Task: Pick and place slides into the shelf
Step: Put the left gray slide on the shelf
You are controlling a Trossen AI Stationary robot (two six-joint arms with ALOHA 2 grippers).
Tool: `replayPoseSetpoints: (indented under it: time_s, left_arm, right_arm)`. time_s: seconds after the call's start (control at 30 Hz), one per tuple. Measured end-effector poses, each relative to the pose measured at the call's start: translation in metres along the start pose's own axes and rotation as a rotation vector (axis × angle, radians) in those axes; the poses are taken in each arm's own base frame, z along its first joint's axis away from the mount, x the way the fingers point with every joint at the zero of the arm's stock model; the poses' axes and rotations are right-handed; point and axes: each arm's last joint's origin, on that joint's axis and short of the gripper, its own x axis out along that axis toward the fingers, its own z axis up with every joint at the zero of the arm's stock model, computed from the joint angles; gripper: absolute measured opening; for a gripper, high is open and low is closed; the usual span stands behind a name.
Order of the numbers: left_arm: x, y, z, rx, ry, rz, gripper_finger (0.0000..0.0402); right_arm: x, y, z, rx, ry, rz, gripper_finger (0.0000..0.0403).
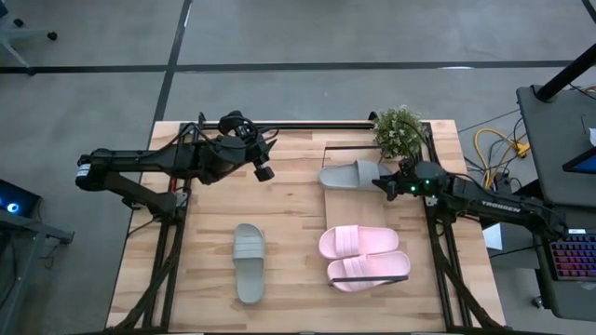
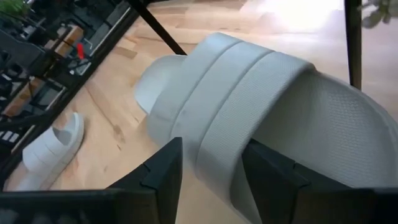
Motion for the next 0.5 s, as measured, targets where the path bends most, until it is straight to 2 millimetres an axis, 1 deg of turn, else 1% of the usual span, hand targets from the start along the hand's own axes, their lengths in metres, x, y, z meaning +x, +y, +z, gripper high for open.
replayPoseSetpoints:
  time_s: [0.17, 0.3, 0.5]
  left_arm:
    - [0.0, 0.0, -0.0001, 0.006, 0.001, 0.0, 0.0128]
    - [0.0, 0.0, -0.0001, 0.006, 0.001, 0.0, 0.0128]
    - [0.0, -0.0001, -0.0005, 0.009, 0.004, -0.001, 0.0128]
  right_arm:
    - [-0.0019, 0.0031, 0.0038, -0.021, -0.005, 0.005, 0.0153]
    - [-0.0051, 0.0035, 0.0066, -0.092, -0.006, -0.06, 0.0153]
    - [-0.0068, 0.0018, 0.0056, -0.127, 0.021, -0.106, 0.015]
